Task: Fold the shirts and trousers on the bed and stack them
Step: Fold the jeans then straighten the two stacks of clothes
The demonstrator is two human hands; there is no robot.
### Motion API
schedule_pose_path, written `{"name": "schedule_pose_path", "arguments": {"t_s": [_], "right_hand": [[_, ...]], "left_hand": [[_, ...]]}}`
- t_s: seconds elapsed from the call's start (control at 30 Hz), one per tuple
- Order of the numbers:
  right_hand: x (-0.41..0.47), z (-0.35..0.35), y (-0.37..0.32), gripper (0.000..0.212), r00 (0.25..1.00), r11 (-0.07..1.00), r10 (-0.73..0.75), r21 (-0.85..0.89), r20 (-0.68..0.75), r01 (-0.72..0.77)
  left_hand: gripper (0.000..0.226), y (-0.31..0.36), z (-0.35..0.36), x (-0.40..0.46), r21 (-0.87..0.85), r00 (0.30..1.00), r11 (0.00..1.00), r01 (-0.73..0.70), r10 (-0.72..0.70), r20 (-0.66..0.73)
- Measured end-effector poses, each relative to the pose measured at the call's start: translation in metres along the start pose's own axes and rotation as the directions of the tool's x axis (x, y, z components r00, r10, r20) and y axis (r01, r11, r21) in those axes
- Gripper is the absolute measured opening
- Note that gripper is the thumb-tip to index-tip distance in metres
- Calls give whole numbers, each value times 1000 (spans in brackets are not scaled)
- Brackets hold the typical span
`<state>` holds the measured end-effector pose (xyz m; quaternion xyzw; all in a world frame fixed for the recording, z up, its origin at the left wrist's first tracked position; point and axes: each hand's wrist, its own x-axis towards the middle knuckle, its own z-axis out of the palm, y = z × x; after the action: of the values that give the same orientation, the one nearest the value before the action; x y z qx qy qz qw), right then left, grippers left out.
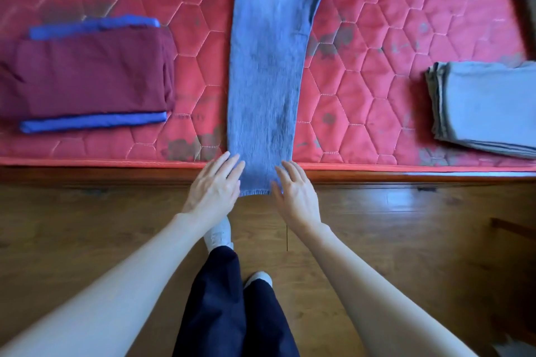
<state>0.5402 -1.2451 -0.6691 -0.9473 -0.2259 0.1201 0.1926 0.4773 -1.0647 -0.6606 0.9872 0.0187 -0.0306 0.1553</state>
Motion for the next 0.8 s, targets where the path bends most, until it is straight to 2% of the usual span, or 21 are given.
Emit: {"name": "schedule_pose_path", "arguments": {"t_s": [0.13, 0.23, 0.37, 0.47, 0.63, 0.73, 0.8], "right_hand": [[54, 15, -3, 45, 1000, 1000, -4, 8, 19, 4], [109, 35, -3, 48, 999, 999, 43, -22, -13, -43], [164, 60, 7, 49, 998, 986, 61, -153, -30, -65], [161, 70, 27, 54, 992, 966, 104, -229, -76, -119], [129, 72, 38, 59, 935, 921, 327, -175, -138, -348], [125, 65, 30, 61, 876, 875, 453, -107, -165, -473], [138, 57, 25, 57, 881, 885, 422, -113, -212, -451]], "left_hand": [[53, -9, 14, 55, 10, 999, 1000, -12, 12, 35], [55, -22, 33, 104, 23, 1000, 999, -25, 25, -4], [52, -41, 60, 162, 75, 999, 997, 9, -11, 35], [56, -51, 78, 164, 113, 998, 993, 24, -30, 57], [60, -44, 88, 122, 56, 994, 993, 104, -106, 40], [61, -43, 79, 109, 110, 993, 992, 59, -69, 95], [60, -48, 69, 119, 130, 994, 991, 7, -21, 109]]}}
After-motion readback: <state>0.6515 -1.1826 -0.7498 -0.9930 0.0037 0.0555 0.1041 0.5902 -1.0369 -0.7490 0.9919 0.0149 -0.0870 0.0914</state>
